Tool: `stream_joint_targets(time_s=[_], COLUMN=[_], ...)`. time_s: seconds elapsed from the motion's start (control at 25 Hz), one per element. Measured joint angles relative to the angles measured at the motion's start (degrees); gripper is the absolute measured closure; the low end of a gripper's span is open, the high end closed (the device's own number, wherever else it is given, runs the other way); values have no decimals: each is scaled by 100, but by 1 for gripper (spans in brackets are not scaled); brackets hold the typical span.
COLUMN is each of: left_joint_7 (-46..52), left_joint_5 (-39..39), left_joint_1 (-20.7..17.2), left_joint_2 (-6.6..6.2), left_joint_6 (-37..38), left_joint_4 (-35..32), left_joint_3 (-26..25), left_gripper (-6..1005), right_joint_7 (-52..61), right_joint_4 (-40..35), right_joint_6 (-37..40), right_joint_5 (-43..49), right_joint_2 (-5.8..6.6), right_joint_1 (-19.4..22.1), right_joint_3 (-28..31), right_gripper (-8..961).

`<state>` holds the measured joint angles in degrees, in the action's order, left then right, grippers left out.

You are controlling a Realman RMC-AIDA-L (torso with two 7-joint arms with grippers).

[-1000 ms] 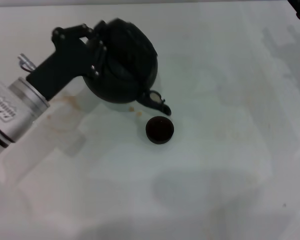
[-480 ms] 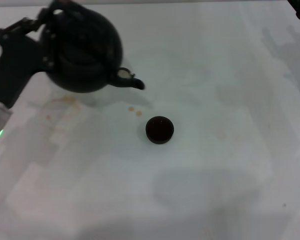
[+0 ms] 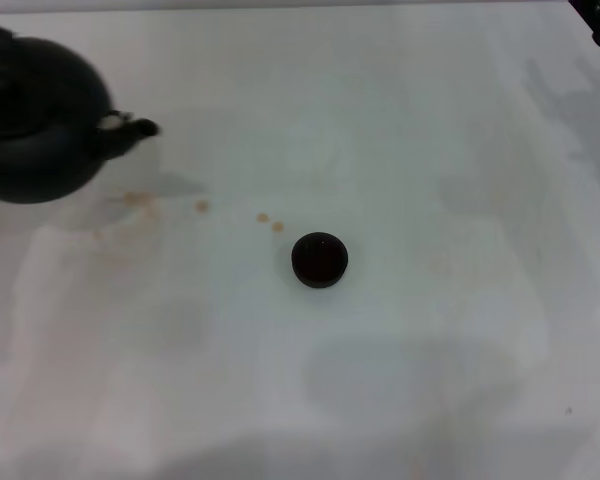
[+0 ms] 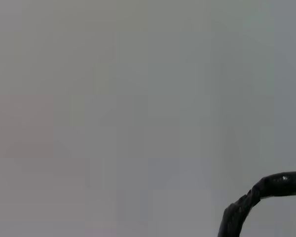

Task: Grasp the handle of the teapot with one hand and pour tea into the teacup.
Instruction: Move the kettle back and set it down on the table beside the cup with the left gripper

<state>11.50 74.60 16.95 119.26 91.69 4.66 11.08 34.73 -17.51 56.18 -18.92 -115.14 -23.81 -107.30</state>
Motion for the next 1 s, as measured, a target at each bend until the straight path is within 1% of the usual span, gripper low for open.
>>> stream_joint_targets(time_s=[0.32, 0.48, 0.72, 0.84, 1.0], left_joint_7=[381, 676, 815, 800, 800], left_joint_5=[-637, -811, -1159, -1213, -1203], left_joint_1=[-330, -403, -335, -258, -165], left_joint_2=[-8, -4, 15, 24, 21], left_joint_6=[-45, -151, -387, -522, -784], left_joint_4=[0, 45, 436, 629, 694], left_joint_3=[0, 0, 0, 0, 6], left_gripper=[897, 897, 897, 897, 896], right_joint_7=[5, 7, 8, 8, 8], right_joint_4=[72, 115, 117, 117, 117], right_joint_6=[10, 7, 2, 2, 5], right_joint_5=[-17, -26, -19, -25, -26], right_joint_2=[4, 9, 9, 9, 14], right_joint_1=[0, -32, -51, -52, -62], right_joint_3=[25, 50, 179, 198, 224], right_gripper=[95, 95, 95, 95, 95])
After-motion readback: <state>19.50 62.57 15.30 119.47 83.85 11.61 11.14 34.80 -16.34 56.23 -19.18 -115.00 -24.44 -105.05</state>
